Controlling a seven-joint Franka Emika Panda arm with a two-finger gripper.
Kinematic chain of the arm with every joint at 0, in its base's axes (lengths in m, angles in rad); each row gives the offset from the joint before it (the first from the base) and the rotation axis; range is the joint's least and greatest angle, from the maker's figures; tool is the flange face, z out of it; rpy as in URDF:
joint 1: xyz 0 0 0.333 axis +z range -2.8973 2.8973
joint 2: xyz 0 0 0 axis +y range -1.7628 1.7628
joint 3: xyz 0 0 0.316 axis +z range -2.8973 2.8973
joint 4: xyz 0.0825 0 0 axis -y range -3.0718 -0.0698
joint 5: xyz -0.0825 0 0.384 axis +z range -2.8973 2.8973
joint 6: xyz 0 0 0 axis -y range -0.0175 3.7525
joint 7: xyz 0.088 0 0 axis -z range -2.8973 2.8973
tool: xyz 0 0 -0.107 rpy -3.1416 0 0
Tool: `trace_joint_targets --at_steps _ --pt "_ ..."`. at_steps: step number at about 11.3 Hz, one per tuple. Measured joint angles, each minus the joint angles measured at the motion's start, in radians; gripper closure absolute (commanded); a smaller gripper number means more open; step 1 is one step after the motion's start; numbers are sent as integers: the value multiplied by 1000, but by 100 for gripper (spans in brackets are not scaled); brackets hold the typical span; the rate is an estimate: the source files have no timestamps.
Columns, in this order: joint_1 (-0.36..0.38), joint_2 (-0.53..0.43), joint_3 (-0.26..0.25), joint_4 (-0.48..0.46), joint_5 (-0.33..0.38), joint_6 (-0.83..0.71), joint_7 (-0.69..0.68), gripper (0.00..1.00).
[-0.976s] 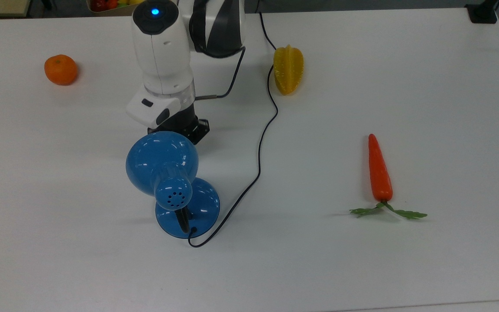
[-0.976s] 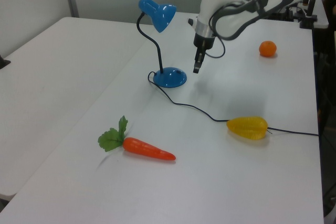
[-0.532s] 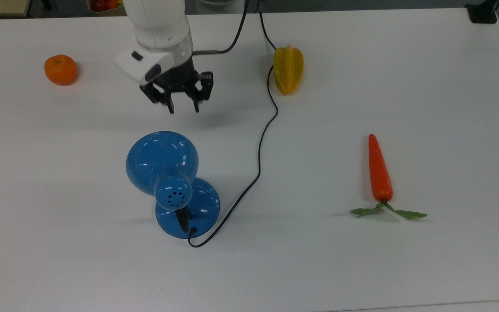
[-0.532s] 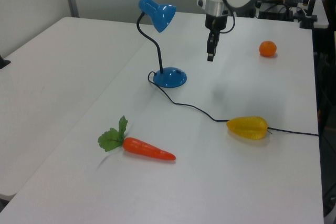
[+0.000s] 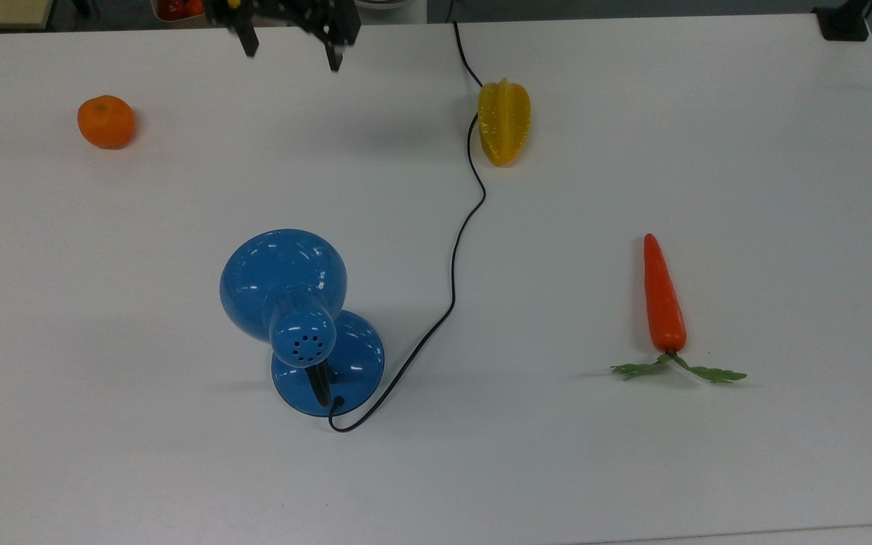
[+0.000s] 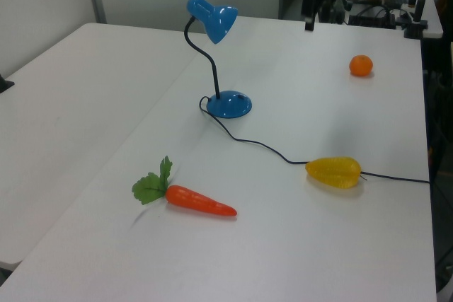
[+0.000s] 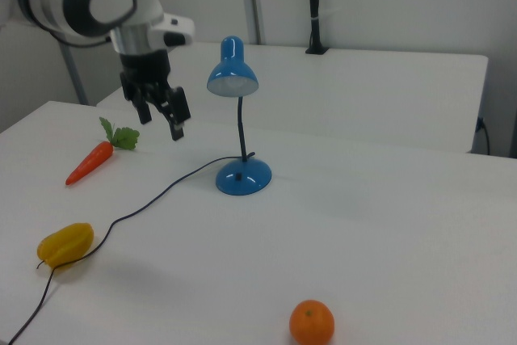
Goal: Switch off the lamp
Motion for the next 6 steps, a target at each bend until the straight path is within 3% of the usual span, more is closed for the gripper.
trace_joint_targets --at_steps 3,6 --pt "3 -44 23 82 2 -98 76 0" --pt "5 -70 121 95 2 -123 88 0"
